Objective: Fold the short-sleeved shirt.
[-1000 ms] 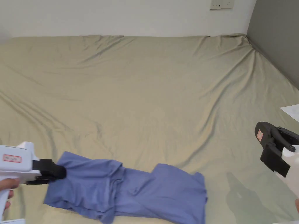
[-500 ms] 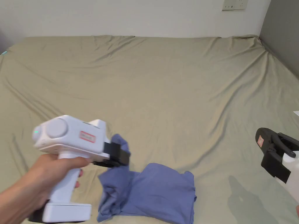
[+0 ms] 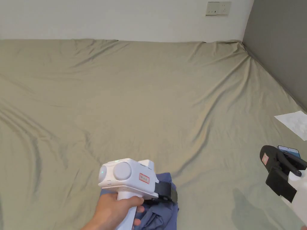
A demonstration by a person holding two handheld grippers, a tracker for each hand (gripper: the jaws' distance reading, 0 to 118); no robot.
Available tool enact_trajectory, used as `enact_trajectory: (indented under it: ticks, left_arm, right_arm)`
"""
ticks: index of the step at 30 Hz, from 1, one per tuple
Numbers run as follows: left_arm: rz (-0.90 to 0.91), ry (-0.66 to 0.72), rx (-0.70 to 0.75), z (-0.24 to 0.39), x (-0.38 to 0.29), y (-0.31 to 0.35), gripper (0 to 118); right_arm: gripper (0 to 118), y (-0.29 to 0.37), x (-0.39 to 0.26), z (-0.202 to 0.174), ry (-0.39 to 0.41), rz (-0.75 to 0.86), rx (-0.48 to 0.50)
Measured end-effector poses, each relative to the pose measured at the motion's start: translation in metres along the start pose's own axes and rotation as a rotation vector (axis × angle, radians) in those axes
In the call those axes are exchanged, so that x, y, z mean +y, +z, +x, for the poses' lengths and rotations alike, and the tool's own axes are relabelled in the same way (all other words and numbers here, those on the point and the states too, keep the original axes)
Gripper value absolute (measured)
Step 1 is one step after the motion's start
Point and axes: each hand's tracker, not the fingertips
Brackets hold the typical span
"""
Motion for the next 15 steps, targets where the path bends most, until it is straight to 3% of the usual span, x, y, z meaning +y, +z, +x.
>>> enact_trajectory:
  ticks: [2, 3, 4, 5, 7, 8, 11, 15]
  left_arm:
    - [0.103, -0.061, -0.011, 0.000, 0.002, 0.031, 50]
    - [0.176, -0.098, 0.031, 0.000, 0.002, 0.045, 35]
    - [0.287, -0.145, 0.072, -0.001, 0.000, 0.061, 8]
    - [0.398, -0.215, 0.102, 0.003, -0.008, 0.072, 0]
    - [0.596, -0.310, 0.340, 0.007, -0.035, 0.059, 0]
    - [0.567, -0.359, 0.378, 0.006, -0.044, 0.044, 0]
    - [0.577, -0.382, 0.319, 0.014, -0.075, 0.000, 0]
    - [0.488, -0.407, 0.378, 0.031, -0.091, -0.070, 0]
  right_arm:
    - [0, 0.002, 0.001, 0.002, 0.001, 0.005, -0.005]
    - [0, 0.003, 0.000, 0.003, 0.001, 0.007, -0.008]
    - [0, 0.004, 0.000, 0.004, -0.002, 0.011, -0.011]
    - [0, 0.004, -0.001, 0.004, -0.007, 0.015, -0.011]
    - [0, 0.004, -0.003, 0.005, -0.028, 0.026, -0.012]
    - [0, 0.003, -0.004, 0.007, -0.043, 0.026, -0.010]
    - [0, 0.001, -0.007, 0.011, -0.066, 0.014, -0.011]
    - [0, -0.001, -0.014, 0.018, -0.075, -0.011, -0.018]
